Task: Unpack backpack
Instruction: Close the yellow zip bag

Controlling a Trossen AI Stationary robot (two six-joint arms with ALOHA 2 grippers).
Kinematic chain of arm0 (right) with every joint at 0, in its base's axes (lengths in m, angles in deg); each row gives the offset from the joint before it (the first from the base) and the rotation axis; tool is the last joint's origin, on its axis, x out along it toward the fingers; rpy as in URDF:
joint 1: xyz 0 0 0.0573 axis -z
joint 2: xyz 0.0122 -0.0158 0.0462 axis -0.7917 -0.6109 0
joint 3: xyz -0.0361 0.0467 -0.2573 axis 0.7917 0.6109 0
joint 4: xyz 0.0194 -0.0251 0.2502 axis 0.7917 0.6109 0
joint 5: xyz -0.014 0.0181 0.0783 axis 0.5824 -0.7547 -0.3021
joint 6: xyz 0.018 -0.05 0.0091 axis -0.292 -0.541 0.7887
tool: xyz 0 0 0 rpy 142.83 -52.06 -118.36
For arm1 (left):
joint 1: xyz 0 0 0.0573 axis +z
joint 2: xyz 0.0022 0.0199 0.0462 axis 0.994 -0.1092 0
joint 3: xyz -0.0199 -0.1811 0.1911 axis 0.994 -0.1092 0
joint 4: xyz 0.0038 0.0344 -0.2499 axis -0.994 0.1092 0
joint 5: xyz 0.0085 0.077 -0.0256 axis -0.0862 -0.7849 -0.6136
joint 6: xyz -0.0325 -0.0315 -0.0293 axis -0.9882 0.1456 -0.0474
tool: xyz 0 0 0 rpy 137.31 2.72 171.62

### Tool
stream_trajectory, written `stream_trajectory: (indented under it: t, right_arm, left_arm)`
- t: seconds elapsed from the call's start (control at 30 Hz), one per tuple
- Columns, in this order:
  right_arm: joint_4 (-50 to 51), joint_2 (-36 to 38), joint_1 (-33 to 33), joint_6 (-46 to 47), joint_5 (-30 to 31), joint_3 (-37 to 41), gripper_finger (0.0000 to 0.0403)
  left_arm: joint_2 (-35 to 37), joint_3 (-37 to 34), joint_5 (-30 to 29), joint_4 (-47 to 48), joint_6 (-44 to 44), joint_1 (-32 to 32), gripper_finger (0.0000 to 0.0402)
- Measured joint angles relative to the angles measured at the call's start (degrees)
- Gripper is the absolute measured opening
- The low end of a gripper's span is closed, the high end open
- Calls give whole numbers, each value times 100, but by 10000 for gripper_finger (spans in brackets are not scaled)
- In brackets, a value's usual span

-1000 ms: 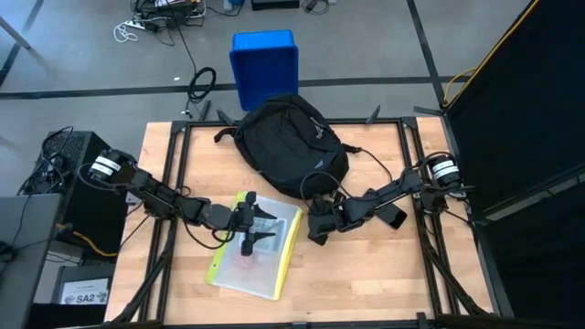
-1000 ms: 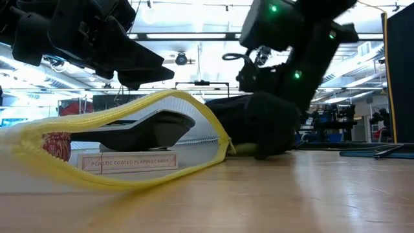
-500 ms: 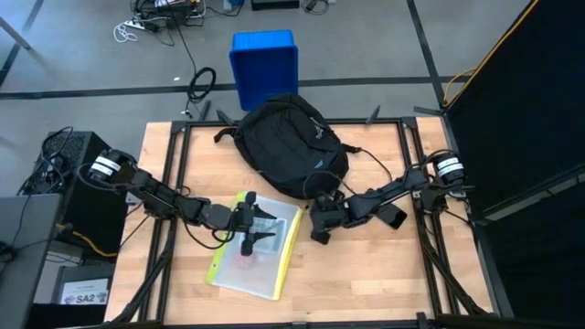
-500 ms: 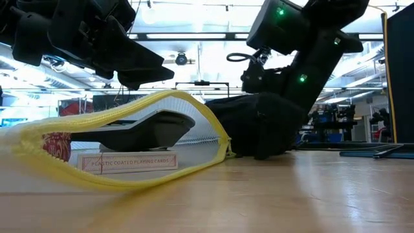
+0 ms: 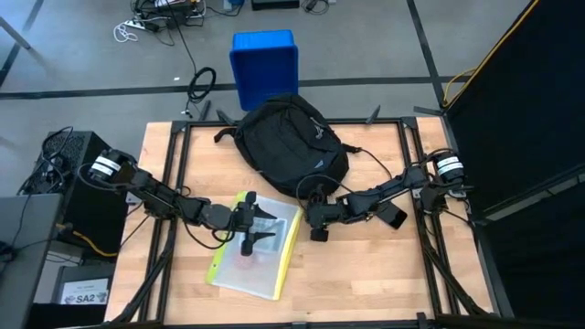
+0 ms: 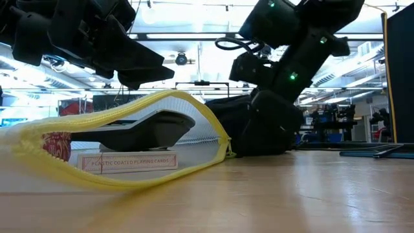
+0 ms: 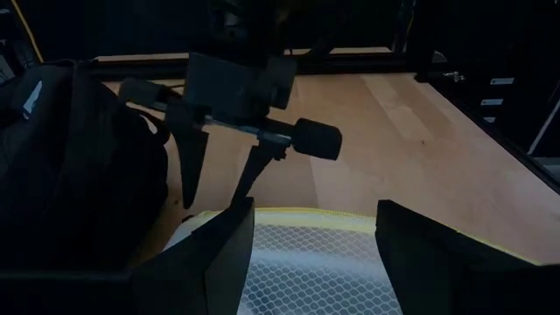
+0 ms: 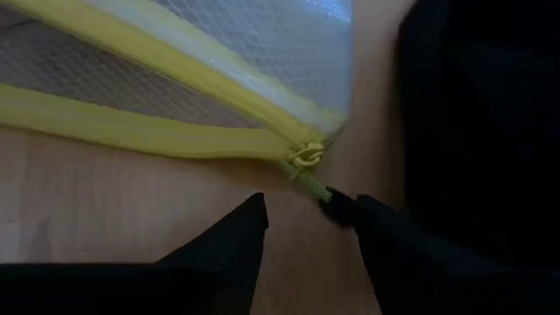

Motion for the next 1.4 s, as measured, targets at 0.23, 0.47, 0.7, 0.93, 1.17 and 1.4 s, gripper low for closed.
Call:
stream_trajectory:
  t: [0.23,0.47,0.7,0.93,1.17,1.4]
  right_arm:
    - [-176,3,386,-297,-738,-5,194]
    - [-678,-605,638,-452,-1252,-42,185]
    - [-559,-701,571,6,-1266,-66,139]
    - [-403,-579,299,237,-1266,-40,85]
    - [-125,-559,68,903,-1603,-42,62]
    - [-7,-549,-116,1068,-1623,-44,58]
  left_arm:
    - [0,0,0,-10,-10,-1,209]
    - [0,0,0,5,-13,-1,209]
    - [0,0,0,22,-92,1,209]
    - [0,0,0,29,-104,-4,209]
    - [0,0,0,27,-120,-6,209]
    - [0,0,0,27,-122,-6,209]
